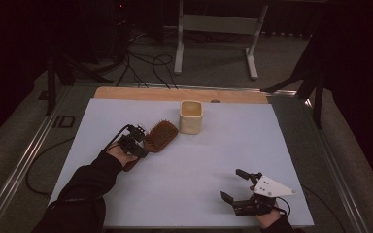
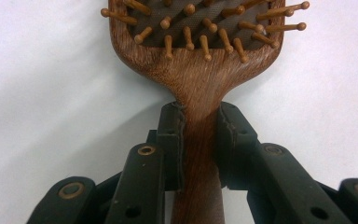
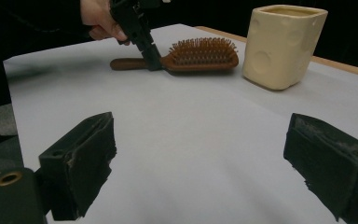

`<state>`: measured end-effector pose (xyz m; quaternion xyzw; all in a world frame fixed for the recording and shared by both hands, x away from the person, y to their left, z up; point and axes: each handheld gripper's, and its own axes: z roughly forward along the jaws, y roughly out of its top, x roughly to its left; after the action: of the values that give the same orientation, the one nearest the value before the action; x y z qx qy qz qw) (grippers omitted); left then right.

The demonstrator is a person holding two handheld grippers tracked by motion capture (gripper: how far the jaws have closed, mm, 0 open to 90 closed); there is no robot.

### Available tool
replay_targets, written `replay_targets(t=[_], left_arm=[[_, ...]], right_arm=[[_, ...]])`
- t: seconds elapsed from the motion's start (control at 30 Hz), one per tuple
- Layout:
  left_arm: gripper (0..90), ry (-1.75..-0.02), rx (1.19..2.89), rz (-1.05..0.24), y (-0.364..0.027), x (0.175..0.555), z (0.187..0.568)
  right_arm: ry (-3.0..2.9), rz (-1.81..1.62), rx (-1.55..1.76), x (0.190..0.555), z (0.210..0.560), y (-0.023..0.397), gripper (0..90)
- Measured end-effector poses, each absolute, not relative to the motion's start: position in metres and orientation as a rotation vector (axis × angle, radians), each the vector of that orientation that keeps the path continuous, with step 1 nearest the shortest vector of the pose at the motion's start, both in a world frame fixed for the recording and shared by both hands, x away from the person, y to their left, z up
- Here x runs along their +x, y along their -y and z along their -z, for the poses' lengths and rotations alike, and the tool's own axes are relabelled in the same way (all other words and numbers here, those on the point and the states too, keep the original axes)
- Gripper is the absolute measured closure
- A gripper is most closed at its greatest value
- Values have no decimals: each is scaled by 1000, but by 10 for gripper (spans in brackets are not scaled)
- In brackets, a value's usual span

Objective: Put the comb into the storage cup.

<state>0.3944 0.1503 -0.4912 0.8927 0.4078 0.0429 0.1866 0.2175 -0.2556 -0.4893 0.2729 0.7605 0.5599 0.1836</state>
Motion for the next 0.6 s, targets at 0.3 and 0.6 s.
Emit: replay_targets(t=[0.3,0.6], left_arm=[[741,-1104,2425,-171,-156,384,472],[741,-1049,2355,-211,-159,371,462]], right_arm=[[-2145,-1578,771,217,489,256,86],[-2143,-1582,770,218,490,256,87]])
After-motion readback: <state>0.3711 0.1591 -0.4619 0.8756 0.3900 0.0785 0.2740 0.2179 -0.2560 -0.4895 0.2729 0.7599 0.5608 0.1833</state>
